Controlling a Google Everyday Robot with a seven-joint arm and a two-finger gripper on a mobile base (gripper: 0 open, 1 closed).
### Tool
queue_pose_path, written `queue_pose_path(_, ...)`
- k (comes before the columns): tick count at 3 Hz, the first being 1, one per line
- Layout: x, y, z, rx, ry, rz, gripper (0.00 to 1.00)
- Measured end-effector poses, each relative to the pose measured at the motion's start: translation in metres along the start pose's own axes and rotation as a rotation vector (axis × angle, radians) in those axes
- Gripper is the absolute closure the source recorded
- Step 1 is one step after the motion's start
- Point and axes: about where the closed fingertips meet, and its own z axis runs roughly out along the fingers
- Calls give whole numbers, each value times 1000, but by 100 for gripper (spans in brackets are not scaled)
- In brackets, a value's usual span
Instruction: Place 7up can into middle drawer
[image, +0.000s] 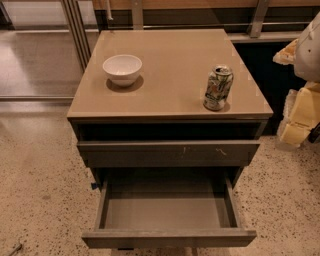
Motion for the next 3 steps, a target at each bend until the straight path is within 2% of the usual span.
queue_pose_path(1,0,0,0,0,0,0,0)
queue_pose_path(2,5,-21,10,40,-32,28,0)
queue_pose_path(3,10,-63,35,83,-100,59,0)
